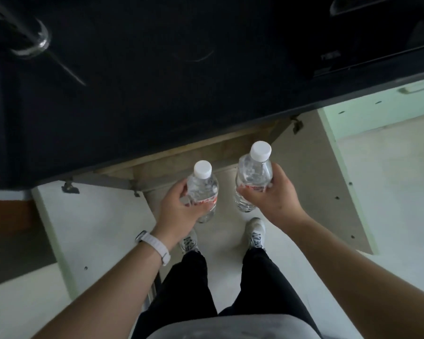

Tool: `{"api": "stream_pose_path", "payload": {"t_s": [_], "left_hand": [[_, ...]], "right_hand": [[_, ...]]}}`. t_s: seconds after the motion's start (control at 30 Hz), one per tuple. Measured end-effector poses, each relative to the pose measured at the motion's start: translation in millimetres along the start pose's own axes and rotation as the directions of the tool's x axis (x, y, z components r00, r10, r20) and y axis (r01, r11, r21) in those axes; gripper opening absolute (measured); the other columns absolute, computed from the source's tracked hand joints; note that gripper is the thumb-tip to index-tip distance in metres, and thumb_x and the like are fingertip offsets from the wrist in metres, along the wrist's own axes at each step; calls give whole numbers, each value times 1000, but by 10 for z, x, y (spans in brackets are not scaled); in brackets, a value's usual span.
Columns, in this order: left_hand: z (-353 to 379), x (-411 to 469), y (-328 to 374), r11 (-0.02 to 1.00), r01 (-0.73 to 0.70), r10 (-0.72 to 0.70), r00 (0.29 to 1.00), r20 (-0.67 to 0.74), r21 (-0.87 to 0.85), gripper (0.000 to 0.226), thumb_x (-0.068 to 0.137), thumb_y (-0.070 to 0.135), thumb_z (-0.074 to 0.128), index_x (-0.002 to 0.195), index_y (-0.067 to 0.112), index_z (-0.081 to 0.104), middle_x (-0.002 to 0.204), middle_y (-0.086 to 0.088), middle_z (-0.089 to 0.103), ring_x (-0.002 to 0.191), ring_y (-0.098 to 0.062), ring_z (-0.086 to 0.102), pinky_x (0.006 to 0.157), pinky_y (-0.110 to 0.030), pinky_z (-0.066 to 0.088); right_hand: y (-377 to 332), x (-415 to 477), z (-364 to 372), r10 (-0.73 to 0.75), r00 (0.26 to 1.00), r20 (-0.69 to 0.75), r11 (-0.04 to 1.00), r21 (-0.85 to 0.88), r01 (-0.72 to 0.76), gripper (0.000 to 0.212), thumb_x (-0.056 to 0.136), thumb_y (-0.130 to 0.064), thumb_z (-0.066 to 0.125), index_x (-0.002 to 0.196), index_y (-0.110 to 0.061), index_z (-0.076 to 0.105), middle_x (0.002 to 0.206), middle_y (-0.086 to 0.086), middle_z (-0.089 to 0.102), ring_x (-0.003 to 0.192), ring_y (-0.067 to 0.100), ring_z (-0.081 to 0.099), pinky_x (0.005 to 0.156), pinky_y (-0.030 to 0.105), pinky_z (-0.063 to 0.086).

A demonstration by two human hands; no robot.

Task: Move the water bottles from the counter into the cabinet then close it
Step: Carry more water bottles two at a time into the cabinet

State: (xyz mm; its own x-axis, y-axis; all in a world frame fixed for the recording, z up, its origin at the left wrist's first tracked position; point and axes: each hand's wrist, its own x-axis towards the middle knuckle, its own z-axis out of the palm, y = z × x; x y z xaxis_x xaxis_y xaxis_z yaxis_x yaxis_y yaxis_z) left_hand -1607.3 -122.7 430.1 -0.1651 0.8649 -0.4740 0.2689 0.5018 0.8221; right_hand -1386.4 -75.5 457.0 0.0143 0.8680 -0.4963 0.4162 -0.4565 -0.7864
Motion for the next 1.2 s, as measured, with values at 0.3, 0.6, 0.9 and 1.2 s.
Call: {"api": "stream_pose_path", "payload": {"t_s": [0.3, 0.6, 0.9, 1.2], "left_hand": [[365, 689, -735, 999, 38, -38, 999, 17, 11, 51, 70, 15, 92, 104, 39, 62, 108, 19, 68, 91, 22, 58, 70, 3, 41], [938, 1684, -1686, 999, -44, 42, 996, -73, -32, 51, 68, 23, 93, 105, 42, 63, 102, 27, 69, 95, 12, 63, 78, -11, 47], [1207, 2535, -2074, 979, -180, 171, 981, -95, -100, 58, 68, 24, 92, 117, 37, 64, 109, 17, 73, 102, -5, 70, 86, -30, 56], [1222, 2835, -1768, 931, -311, 296, 950, -99, -191, 68, 51, 36, 88, 116, 36, 67, 107, 16, 75, 100, -6, 72, 90, -36, 56]], "right_hand": [[692, 594, 353, -21, 998, -61, 999, 31, 23, 48, 72, -32, 86, 109, -30, 56, 94, -14, 68, 81, -6, 65, 70, 18, 50], [1563, 1616, 792, -173, 979, -106, 971, 147, 187, 60, 72, -21, 86, 123, -28, 54, 101, -16, 68, 90, -4, 66, 68, 10, 50], [2131, 2553, 1094, -346, 918, -193, 905, 190, 381, 59, 73, -22, 84, 122, -33, 53, 102, -18, 67, 92, -4, 66, 72, 13, 50], [2085, 2937, 966, -474, 848, -238, 828, 207, 521, 65, 72, -26, 81, 129, -34, 51, 112, -15, 66, 98, -4, 64, 78, 18, 50]]}}
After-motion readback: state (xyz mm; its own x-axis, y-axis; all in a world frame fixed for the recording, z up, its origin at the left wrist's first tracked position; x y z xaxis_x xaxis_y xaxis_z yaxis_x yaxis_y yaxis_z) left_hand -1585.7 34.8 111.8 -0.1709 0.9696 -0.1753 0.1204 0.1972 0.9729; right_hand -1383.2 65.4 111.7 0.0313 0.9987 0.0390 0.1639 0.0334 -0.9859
